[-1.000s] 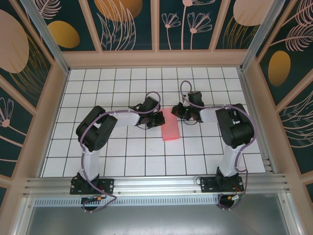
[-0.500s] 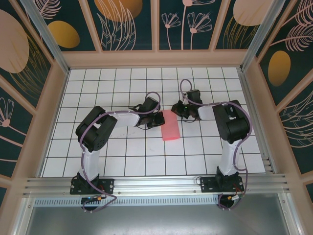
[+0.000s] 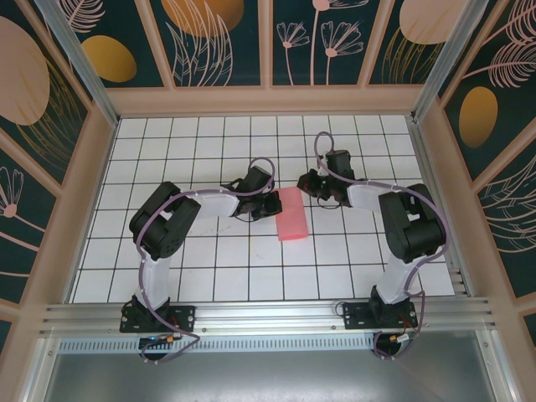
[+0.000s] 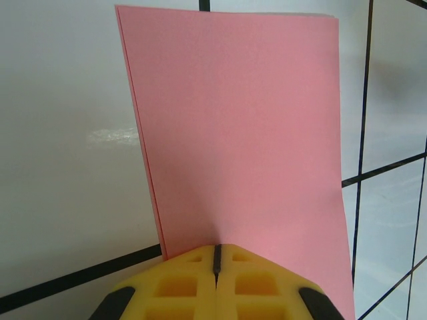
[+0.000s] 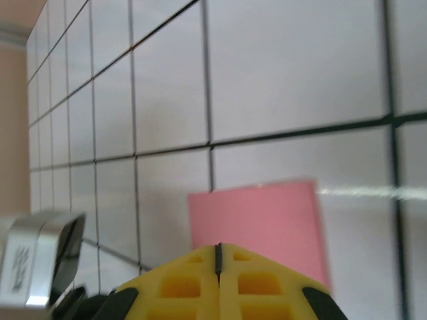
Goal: Fold a paper plane with a square sheet of paper (pick it up from the middle)
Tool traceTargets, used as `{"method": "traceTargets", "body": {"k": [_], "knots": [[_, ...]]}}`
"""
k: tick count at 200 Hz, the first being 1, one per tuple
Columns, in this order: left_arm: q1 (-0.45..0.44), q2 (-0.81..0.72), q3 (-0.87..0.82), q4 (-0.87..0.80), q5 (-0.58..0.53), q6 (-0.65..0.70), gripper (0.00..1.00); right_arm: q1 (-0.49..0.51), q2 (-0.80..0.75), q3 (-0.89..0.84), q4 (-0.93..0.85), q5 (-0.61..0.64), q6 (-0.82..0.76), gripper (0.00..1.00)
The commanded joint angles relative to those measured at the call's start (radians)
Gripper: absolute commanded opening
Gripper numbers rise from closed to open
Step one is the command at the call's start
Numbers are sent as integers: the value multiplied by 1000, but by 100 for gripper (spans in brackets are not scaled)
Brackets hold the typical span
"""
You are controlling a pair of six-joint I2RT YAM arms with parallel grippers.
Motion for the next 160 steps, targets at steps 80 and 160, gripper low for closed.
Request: {"method": "traceTargets", "body": {"k": [80, 160], "knots": [[4, 95, -68, -195, -135, 12, 5, 41, -18, -177, -75, -71, -48, 4], [5, 93, -74, -191, -137, 8, 5, 33, -138, -233, -123, -137, -101, 5]]}}
